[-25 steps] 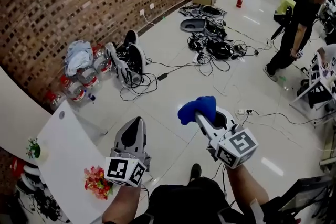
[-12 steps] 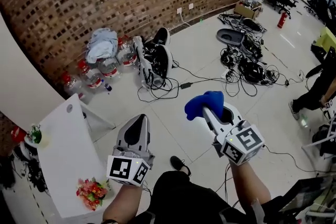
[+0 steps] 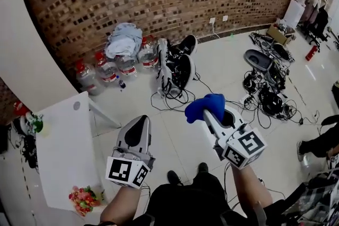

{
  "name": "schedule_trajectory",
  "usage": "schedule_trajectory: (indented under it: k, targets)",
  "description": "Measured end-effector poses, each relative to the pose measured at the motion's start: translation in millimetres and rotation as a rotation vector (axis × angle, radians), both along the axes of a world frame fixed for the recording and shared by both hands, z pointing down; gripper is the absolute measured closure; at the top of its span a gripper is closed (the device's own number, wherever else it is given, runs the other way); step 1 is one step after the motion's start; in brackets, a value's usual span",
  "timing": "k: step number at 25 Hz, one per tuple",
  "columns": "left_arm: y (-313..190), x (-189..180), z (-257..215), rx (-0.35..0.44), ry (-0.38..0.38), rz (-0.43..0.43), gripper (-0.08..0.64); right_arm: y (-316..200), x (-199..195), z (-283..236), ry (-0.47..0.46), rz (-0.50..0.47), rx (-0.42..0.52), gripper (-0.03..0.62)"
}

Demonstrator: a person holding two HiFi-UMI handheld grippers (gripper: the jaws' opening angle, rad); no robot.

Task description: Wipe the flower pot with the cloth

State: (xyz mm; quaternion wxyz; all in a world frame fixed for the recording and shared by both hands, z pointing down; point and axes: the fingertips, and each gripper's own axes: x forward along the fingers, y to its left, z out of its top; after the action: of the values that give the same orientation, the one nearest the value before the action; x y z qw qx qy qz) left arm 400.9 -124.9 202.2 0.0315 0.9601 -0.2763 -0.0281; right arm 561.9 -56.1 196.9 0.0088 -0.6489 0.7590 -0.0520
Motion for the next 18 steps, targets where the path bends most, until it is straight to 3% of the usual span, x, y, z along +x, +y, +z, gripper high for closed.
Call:
schedule_trajectory:
  k: [3,10,14,18]
  targets:
    - [-25,6,7,-0.015,-0.006,-0.088,0.560,-39,10,7,-0.011,-0.095,-0.010,0.514]
    - [-66,9,7,-0.033,-0.012,-0.393,0.560,-133,19,12,-0.009,-0.418,-0.040,0.514]
    - [-67,10,11,-0.049,-0.013,-0.558,0.560,-171,-3,14,0.016,-0.643,-0.055,0.514]
    - [-63,-22,12,-0.057,-0.019,-0.682,0.560,-184,-49,13,0.021,-0.793,-0.042,0.514]
